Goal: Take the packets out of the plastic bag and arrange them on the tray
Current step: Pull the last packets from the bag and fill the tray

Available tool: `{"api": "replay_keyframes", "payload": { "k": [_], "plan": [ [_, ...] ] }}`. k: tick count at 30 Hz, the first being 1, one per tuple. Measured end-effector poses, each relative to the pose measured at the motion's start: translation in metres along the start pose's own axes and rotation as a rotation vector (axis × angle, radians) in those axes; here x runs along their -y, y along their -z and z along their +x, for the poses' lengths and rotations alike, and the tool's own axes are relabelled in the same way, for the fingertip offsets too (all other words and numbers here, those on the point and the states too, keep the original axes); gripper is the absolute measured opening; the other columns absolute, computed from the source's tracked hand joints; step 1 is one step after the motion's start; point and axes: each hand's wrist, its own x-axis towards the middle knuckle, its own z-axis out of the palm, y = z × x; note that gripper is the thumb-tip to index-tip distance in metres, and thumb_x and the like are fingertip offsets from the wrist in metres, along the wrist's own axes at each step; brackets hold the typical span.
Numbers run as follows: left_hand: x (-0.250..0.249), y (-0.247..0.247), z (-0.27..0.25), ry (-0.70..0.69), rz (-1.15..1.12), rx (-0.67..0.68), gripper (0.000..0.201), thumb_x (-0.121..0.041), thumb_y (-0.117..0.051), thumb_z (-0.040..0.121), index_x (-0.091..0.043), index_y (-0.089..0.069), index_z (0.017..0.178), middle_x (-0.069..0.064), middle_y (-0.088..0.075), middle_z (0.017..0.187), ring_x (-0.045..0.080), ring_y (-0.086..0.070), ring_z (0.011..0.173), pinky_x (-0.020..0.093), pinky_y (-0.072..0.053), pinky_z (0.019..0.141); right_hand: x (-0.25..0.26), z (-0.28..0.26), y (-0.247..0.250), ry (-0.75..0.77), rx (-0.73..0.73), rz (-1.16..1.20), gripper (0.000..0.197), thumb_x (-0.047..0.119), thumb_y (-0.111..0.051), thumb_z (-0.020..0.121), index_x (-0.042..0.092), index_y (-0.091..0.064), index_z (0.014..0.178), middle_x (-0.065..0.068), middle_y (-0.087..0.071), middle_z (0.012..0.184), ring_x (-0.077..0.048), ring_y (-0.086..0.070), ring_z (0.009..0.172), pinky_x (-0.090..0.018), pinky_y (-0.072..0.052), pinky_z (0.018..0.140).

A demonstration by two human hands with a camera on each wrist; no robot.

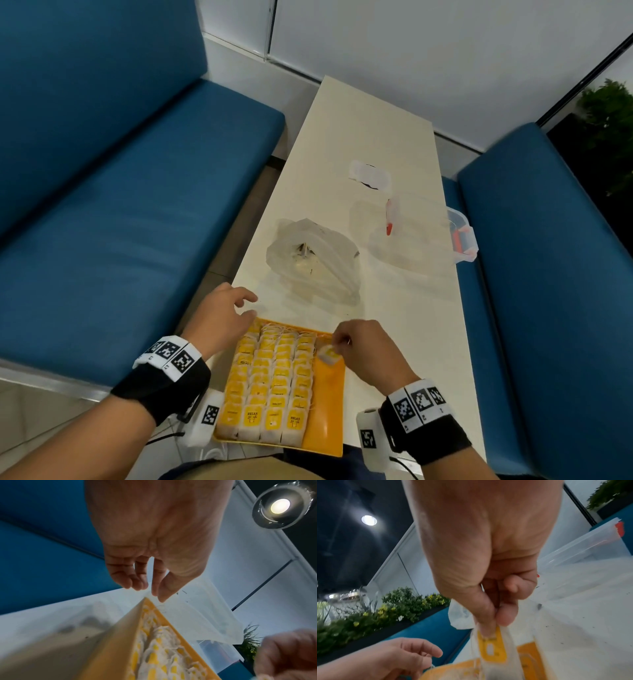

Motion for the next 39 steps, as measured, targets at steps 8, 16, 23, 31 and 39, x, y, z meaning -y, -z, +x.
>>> {"api": "replay_keyframes", "payload": {
  "k": [8,16,23,31,39],
  "plan": [
    [0.012,-0.004,-0.002,0.067,-0.066,0.062,0.013,-0.025,-0.067,0.096,-0.029,-0.079,0.096,-0.013,-0.072,0.099,0.001,-0.063,0.090,0.023,-0.049,0.080,0.006,0.009,-0.031,0.045,0.148,-0.267,0.013,0.018,-0.059,0.084,0.020,-0.069,0.092,-0.003,-0.069,0.097,-0.024,-0.064,0.091,-0.033,-0.052,0.075],
    [0.015,-0.002,-0.002,0.069,-0.084,0.094,0.012,-0.027,-0.068,0.096,-0.029,-0.079,0.099,-0.015,-0.071,0.100,0.000,-0.063,0.091,0.026,-0.053,0.085,-0.002,0.020,-0.046,-0.023,-0.053,-0.185,0.021,0.032,-0.065,0.084,0.026,-0.072,0.103,0.004,-0.053,0.104,-0.021,-0.062,0.093,-0.032,-0.049,0.071],
    [0.015,-0.001,0.000,0.057,-0.087,0.113,0.012,-0.026,-0.069,0.095,-0.029,-0.080,0.100,-0.015,-0.071,0.100,0.000,-0.062,0.092,0.028,-0.054,0.088,-0.008,0.030,-0.050,-0.082,-0.149,-0.230,0.027,0.040,-0.065,0.085,0.018,-0.071,0.100,0.001,-0.052,0.106,-0.021,-0.057,0.097,-0.030,-0.048,0.070],
    [0.014,-0.001,0.001,0.051,-0.088,0.119,0.011,-0.025,-0.070,0.095,-0.027,-0.080,0.099,-0.016,-0.072,0.098,0.000,-0.063,0.090,0.025,-0.052,0.084,-0.011,0.030,-0.047,-0.148,-0.163,-0.179,0.019,0.034,-0.066,0.085,0.018,-0.068,0.093,0.001,-0.049,0.103,-0.021,-0.059,0.092,-0.033,-0.053,0.071],
    [-0.007,0.022,0.014,0.049,-0.006,0.164,0.027,-0.044,-0.072,0.090,-0.032,-0.069,0.114,-0.012,-0.067,0.097,0.003,-0.064,0.087,0.022,-0.049,0.071,-0.016,0.007,-0.015,-0.310,-0.243,0.169,0.053,0.058,-0.076,0.069,0.025,-0.046,0.098,0.009,-0.053,0.094,-0.012,-0.056,0.081,-0.025,-0.037,0.057]
  ]
}}
